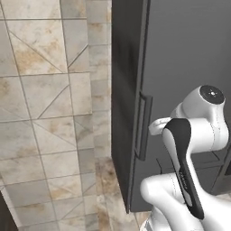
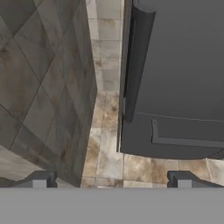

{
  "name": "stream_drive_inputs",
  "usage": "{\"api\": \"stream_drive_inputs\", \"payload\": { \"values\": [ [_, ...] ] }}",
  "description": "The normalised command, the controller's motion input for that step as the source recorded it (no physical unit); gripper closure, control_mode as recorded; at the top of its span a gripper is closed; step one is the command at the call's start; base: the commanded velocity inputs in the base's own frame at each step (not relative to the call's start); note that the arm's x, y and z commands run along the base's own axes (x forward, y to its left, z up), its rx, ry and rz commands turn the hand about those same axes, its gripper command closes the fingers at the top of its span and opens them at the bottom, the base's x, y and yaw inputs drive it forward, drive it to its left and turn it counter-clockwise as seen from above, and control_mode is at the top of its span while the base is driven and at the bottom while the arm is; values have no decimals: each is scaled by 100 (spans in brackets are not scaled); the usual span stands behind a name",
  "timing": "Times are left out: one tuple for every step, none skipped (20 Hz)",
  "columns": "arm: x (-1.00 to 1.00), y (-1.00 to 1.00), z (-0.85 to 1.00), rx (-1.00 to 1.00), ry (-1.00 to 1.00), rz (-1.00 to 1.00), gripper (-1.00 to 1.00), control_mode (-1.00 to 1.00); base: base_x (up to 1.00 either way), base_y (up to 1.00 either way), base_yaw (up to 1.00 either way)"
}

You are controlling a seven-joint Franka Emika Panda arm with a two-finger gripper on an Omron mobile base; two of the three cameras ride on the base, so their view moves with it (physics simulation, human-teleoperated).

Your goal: Take the cupcake and donut from the fridge and place them on the empty tray on the dining counter.

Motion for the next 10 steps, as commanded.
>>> {"api": "stream_drive_inputs", "payload": {
  "values": [
    [0,0,0,0,0,0,-100,100,-35,4,0],
    [0,0,0,0,0,0,-100,100,-41,0,0],
    [0,0,0,0,0,0,-100,100,-44,0,0],
    [0,0,0,0,0,0,-100,100,-46,0,0],
    [0,0,0,0,0,0,-100,100,-41,1,0],
    [0,0,0,0,0,0,-100,100,-38,5,0],
    [0,0,0,0,0,0,-100,100,-37,10,0],
    [0,0,0,0,0,0,-100,100,-36,11,0],
    [0,0,0,0,0,0,-100,100,-41,11,0],
    [0,0,0,0,0,0,-100,100,-46,9,0]
  ]
}}
